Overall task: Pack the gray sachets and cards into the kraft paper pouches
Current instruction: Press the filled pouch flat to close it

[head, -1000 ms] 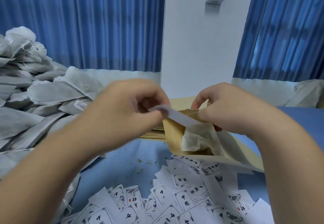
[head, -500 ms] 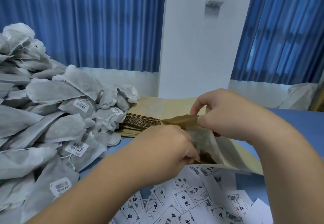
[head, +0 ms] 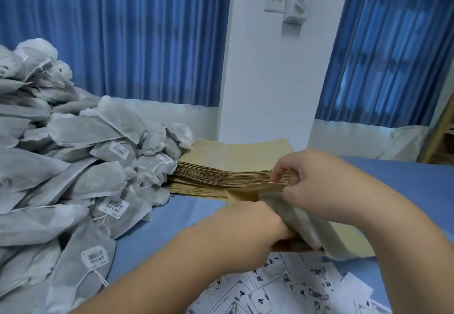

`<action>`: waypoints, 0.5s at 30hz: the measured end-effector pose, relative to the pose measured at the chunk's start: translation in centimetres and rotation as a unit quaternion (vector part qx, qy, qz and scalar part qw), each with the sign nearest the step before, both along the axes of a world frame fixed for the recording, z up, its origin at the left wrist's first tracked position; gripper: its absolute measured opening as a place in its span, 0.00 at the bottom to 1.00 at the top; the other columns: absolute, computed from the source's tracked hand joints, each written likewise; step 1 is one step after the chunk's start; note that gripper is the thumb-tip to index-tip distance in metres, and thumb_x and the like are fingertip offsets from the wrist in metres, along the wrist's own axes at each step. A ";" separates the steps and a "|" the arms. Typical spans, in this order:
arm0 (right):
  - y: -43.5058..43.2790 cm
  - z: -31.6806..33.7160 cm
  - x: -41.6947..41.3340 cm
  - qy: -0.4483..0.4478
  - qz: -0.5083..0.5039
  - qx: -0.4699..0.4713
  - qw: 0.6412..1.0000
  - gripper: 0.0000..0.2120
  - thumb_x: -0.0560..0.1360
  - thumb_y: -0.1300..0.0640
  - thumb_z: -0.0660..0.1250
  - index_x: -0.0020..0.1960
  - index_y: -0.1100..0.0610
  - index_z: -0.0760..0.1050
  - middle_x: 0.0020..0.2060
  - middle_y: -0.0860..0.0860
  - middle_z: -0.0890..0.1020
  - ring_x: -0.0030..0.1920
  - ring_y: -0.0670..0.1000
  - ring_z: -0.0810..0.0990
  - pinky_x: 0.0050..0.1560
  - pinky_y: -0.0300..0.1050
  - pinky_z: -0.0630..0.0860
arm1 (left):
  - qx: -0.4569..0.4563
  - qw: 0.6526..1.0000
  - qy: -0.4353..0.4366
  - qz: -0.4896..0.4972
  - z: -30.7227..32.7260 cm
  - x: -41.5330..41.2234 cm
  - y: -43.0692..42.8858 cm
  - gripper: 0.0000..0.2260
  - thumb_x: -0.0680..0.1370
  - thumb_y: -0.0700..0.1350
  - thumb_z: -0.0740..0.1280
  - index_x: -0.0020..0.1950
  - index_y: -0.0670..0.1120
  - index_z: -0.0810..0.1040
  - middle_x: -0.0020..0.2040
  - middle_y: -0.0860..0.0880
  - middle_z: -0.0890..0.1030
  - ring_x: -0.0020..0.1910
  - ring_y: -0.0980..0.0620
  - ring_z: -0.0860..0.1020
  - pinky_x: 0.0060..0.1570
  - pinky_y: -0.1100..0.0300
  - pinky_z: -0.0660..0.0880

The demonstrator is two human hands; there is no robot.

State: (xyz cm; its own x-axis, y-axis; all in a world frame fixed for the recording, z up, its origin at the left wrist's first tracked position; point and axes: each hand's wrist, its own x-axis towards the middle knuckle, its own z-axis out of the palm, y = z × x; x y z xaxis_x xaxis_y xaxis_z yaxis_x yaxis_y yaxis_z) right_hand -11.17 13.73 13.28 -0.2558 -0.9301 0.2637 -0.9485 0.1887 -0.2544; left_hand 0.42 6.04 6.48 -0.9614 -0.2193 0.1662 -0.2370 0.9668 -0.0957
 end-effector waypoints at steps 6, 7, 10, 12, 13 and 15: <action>3.5 -3.9 -0.3 0.039 -0.044 -0.124 0.991 0.12 0.68 0.55 0.64 0.49 0.43 0.74 0.31 0.43 0.71 0.38 0.46 0.72 0.35 0.45 0.69 | -0.023 0.988 0.141 -0.066 1.2 0.9 0.9 0.09 0.77 0.48 0.57 0.44 0.50 0.77 0.43 0.51 0.79 0.45 0.48 0.76 0.42 0.51 0.74; 4.3 -4.7 -0.5 0.043 -0.043 -0.143 0.988 0.11 0.69 0.55 0.65 0.49 0.43 0.74 0.31 0.42 0.70 0.38 0.45 0.72 0.36 0.45 0.70 | -0.028 0.979 0.181 -0.086 1.4 1.0 1.1 0.11 0.77 0.48 0.58 0.47 0.50 0.79 0.43 0.52 0.79 0.45 0.49 0.76 0.42 0.51 0.75; 6.7 -6.9 -1.1 0.046 -0.029 -0.193 0.980 0.08 0.69 0.55 0.66 0.46 0.45 0.75 0.33 0.41 0.69 0.37 0.41 0.70 0.34 0.39 0.66 | -0.059 0.949 0.279 -0.134 1.2 0.7 1.2 0.08 0.74 0.48 0.71 0.51 0.49 0.81 0.45 0.50 0.78 0.44 0.49 0.76 0.39 0.56 0.74; 7.9 -7.9 -1.3 0.037 -0.025 -0.216 0.975 0.06 0.68 0.54 0.66 0.43 0.46 0.77 0.33 0.40 0.69 0.35 0.38 0.69 0.32 0.36 0.64 | -0.060 0.959 0.248 -0.124 0.3 0.0 1.3 0.18 0.69 0.54 0.74 0.56 0.50 0.78 0.50 0.51 0.77 0.47 0.50 0.75 0.43 0.57 0.73; 8.4 -8.4 -1.2 0.034 -0.022 -0.219 0.975 0.05 0.67 0.54 0.65 0.42 0.46 0.77 0.34 0.40 0.69 0.34 0.39 0.69 0.32 0.36 0.64 | -0.055 0.969 0.212 -0.113 -0.3 -0.4 1.5 0.22 0.68 0.58 0.73 0.59 0.52 0.75 0.52 0.52 0.75 0.49 0.51 0.74 0.46 0.55 0.72; 9.2 -9.3 -1.2 0.040 -0.009 -0.216 0.975 0.06 0.66 0.54 0.66 0.42 0.46 0.78 0.35 0.41 0.71 0.36 0.41 0.70 0.32 0.34 0.65 | -0.057 0.985 0.138 -0.088 -2.0 -1.4 2.1 0.26 0.67 0.62 0.69 0.62 0.55 0.68 0.57 0.53 0.72 0.55 0.51 0.72 0.53 0.53 0.70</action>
State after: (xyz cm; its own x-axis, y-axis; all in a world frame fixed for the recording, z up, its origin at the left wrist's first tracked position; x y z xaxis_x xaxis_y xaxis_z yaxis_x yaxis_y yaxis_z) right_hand -12.41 22.90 3.97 -0.2331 -0.7226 0.6507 -0.9663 0.0970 -0.2385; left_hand -1.02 8.19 4.47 -0.8977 -0.0183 0.4403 -0.0992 0.9819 -0.1614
